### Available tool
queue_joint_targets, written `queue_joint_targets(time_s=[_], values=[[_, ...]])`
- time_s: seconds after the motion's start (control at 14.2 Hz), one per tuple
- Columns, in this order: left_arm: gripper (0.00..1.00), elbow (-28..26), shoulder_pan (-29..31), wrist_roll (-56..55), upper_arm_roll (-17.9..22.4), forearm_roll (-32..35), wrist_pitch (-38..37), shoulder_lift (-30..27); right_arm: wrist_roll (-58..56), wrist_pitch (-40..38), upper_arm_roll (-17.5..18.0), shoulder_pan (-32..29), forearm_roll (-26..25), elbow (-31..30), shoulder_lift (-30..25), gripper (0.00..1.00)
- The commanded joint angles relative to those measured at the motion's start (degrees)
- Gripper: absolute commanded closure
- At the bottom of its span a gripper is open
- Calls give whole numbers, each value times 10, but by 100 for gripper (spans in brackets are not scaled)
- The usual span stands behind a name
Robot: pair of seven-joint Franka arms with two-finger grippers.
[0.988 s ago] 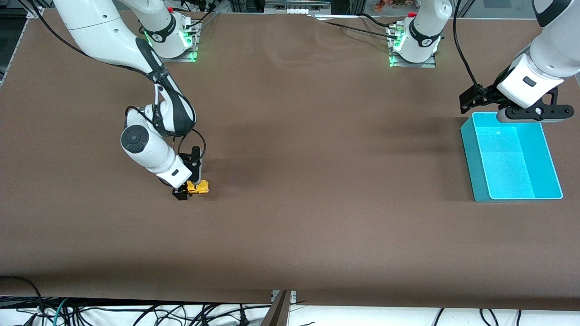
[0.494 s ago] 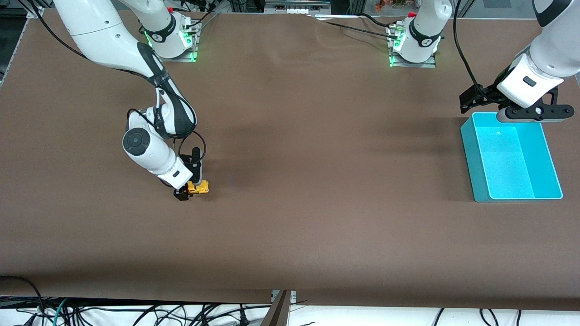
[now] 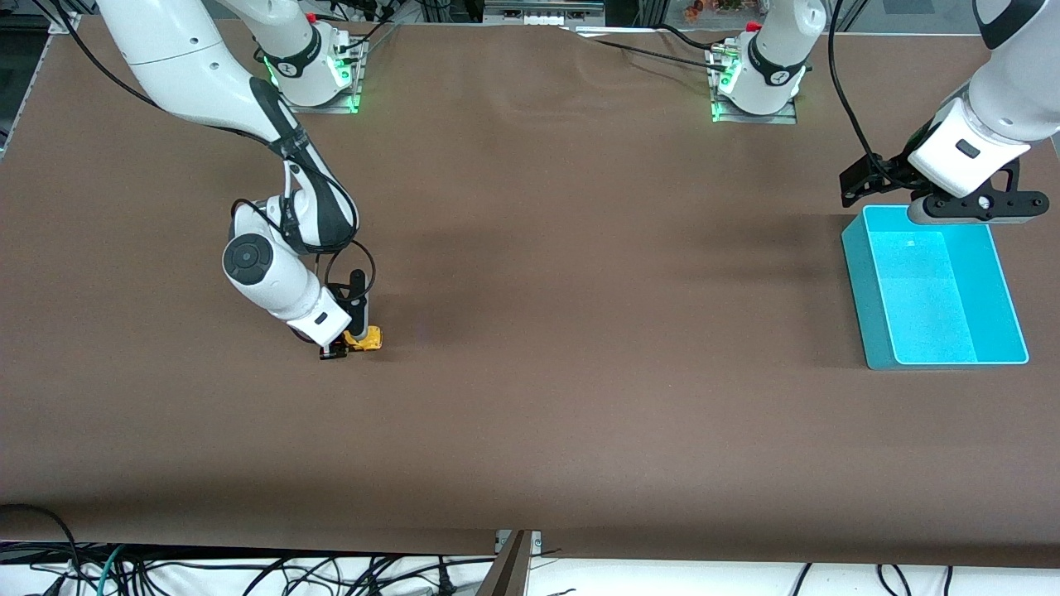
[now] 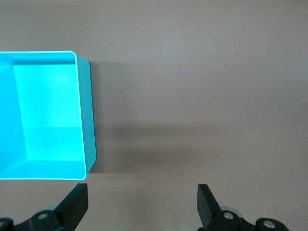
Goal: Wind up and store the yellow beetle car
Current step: 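Lower the right gripper and close it on the yellow car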
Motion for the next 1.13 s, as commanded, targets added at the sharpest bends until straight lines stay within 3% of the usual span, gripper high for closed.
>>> queue_joint_targets(time_s=[0.0,1.06], values=[[0,10,6,2,-2,-9,-12,-2,13,-5,5,-4,5,7,2,56],[0,8,6,2,-1,-9,-11,0,20,-18,1,-7,5,2,1,55]])
